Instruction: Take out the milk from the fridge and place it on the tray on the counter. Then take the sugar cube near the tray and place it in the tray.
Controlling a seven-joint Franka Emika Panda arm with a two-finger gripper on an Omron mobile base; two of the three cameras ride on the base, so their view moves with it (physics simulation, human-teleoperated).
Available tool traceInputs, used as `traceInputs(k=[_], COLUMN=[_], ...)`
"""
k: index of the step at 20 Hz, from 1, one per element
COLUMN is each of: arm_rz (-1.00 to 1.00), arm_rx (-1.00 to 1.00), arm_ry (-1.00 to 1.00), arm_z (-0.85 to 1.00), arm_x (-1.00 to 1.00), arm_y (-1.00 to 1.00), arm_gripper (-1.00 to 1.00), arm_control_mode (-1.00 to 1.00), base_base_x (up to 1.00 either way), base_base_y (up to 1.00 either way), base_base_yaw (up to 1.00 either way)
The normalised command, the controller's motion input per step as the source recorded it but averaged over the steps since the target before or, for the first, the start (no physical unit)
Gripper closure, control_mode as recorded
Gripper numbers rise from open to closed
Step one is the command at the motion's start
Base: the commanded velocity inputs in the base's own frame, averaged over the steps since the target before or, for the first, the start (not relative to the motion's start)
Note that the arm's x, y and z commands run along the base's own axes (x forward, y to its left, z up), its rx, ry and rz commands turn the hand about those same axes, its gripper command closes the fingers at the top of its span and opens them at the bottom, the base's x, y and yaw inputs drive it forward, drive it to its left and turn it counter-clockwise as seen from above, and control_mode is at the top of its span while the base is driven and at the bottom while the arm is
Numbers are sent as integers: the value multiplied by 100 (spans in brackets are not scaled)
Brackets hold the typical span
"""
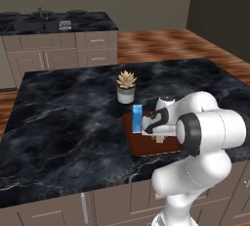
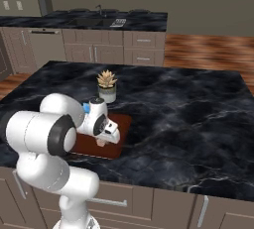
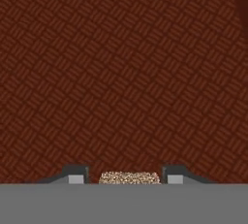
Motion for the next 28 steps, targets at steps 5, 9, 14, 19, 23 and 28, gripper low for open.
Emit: traceInputs(k=[5,9,14,19,23,28], arm_rz=[1,3,0,6,6,7], arm_rx=[0,0,-14,-1,0,0], arm_ry=[-2,-9,-27,-20,-16,-13], arm_z=[40,76,91,100,98,100], arm_x=[-15,-28,-61,-54,-64,-58], arm_y=[0,0,7,3,0,3], arm_gripper=[-100,-100,-100,-100,-100,-100], arm_control_mode=[-100,-100,-100,-100,-100,-100], base_base_x=[0,0,0,0,0,0], base_base_y=[0,0,0,0,0,0], base_base_yaw=[0,0,0,0,0,0])
